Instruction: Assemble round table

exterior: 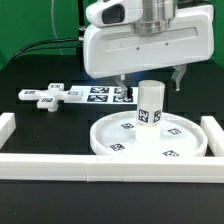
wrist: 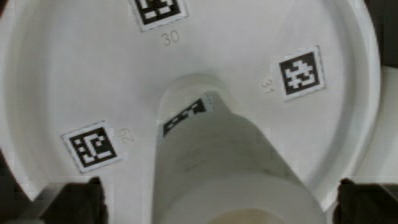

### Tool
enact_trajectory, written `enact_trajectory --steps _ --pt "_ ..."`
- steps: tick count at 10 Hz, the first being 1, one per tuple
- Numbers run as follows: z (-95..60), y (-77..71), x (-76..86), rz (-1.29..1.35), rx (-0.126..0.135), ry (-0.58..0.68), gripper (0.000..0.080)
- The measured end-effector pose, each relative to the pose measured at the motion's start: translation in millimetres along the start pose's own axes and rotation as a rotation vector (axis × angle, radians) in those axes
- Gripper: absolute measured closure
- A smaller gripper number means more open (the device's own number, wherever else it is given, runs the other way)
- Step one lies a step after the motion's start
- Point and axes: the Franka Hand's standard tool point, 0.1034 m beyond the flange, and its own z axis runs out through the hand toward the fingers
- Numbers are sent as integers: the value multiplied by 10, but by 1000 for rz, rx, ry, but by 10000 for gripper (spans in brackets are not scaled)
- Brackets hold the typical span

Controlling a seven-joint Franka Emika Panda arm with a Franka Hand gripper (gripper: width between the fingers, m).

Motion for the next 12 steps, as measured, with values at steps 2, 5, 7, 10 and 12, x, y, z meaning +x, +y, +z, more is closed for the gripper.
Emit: enact_trajectory --steps 2,5,7,10,12 --pt "-1 23 -4 -3 -1 0 273" --pt "-1 22 -3 -3 -1 0 394" --pt "-1 21 -3 22 0 0 394" --pt "7 -9 9 278 7 17 394" --pt "15 -24 15 557 -1 34 393"
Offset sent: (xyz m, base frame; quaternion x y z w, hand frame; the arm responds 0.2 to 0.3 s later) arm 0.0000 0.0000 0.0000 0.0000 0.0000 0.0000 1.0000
